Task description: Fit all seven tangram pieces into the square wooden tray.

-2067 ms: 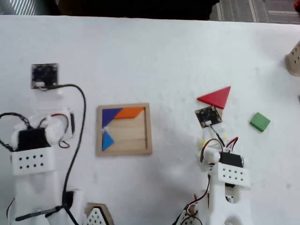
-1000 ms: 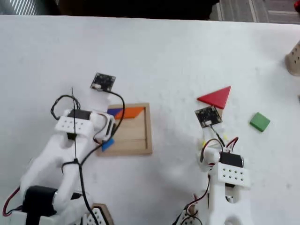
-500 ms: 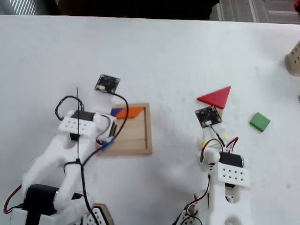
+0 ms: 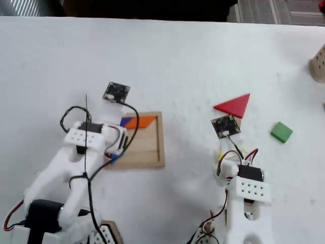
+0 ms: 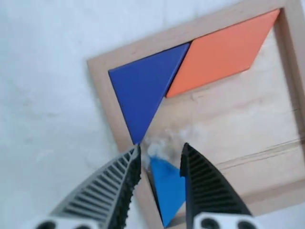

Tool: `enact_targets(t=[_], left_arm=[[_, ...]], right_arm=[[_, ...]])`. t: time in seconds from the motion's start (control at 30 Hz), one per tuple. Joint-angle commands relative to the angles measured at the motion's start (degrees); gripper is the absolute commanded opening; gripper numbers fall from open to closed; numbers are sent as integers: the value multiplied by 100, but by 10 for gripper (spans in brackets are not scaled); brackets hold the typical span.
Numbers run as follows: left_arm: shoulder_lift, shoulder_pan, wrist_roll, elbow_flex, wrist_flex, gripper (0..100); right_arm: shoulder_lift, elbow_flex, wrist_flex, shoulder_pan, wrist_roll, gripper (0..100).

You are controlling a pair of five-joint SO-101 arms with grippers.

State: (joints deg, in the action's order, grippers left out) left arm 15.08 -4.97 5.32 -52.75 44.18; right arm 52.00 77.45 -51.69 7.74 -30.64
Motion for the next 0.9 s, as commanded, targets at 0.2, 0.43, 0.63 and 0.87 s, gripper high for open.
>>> enact_targets(t=[0.2,0.43,0.63,0.87], left_arm=[[13,-48,9,9,-97,157],[13,-40,0,26,-123,155],[4,31,-387,35,-123,155],[4,48,-448,35,-123,154]], right_arm=[[110,-26,57,-22,-62,19],[110,-26,48,-22,-62,19],[110,-26,40,-22,-62,19],[127,-26,40,-22,-62,19]])
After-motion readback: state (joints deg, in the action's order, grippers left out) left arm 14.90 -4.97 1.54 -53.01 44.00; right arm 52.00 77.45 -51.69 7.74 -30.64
